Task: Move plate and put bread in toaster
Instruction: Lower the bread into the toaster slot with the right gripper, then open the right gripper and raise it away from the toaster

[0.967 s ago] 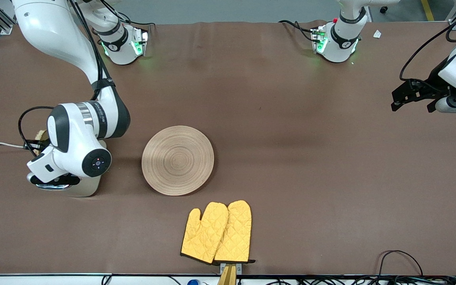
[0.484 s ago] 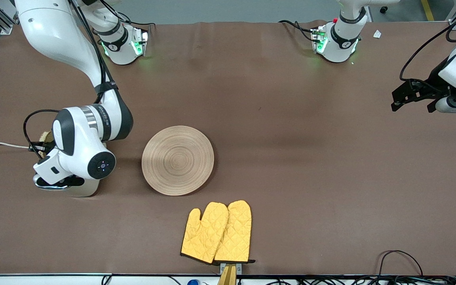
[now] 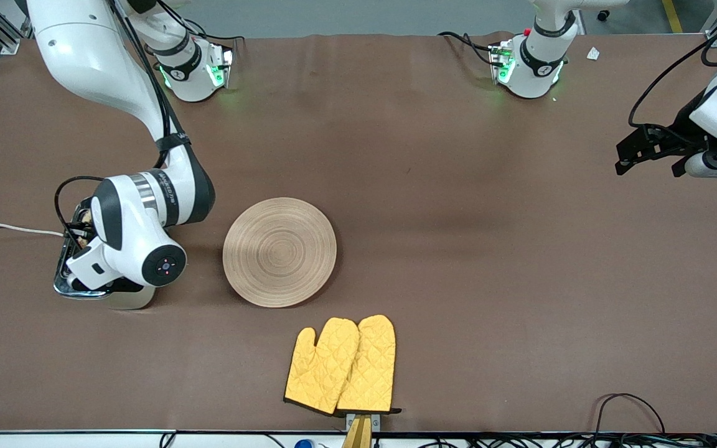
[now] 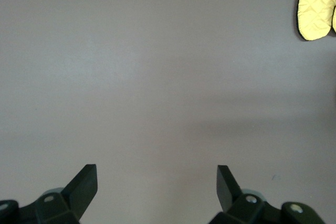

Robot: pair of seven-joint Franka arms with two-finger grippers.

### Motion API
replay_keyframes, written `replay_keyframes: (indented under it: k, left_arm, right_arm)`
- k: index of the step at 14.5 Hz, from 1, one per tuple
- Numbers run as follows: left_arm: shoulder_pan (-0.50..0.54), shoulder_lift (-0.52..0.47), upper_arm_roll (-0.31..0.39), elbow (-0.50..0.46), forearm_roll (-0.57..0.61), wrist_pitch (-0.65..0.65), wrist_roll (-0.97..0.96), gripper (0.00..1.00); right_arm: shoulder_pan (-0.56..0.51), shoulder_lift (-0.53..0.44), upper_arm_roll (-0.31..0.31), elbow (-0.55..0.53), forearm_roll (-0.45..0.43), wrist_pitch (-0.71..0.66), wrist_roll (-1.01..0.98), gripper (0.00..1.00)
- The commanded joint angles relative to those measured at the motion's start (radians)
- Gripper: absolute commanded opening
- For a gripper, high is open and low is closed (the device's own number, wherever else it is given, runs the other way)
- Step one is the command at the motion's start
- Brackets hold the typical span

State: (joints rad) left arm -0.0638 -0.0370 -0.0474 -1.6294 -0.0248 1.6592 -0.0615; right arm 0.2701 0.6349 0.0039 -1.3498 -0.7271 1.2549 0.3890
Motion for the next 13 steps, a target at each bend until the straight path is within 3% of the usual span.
replay_keyframes:
  k: [1, 4, 5, 7, 13]
  left_arm:
    - [0.001, -0.001, 0.001, 0.005, -0.012, 0.007, 0.003, 1.00]
    - [0.001, 0.000, 0.001, 0.005, -0.012, 0.007, 0.002, 1.00]
    - [0.001, 0.000, 0.001, 0.006, -0.012, 0.008, 0.002, 1.00]
    - [0.001, 0.000, 0.001, 0.005, -0.012, 0.008, 0.002, 1.00]
    - [0.001, 0.000, 0.001, 0.005, -0.012, 0.008, 0.002, 1.00]
  right_arm:
    - [-0.005, 0.008, 0.007, -0.008, -0.003, 0.000, 0.022, 0.68]
    - [-0.002, 0.005, 0.008, 0.000, -0.002, 0.000, 0.008, 0.95]
    - [0.001, 0.003, 0.010, 0.001, 0.000, -0.002, 0.010, 1.00]
    - [0.009, -0.013, 0.018, 0.003, 0.038, -0.015, 0.010, 1.00]
    - [0.017, -0.242, 0.018, 0.003, 0.242, -0.035, 0.007, 1.00]
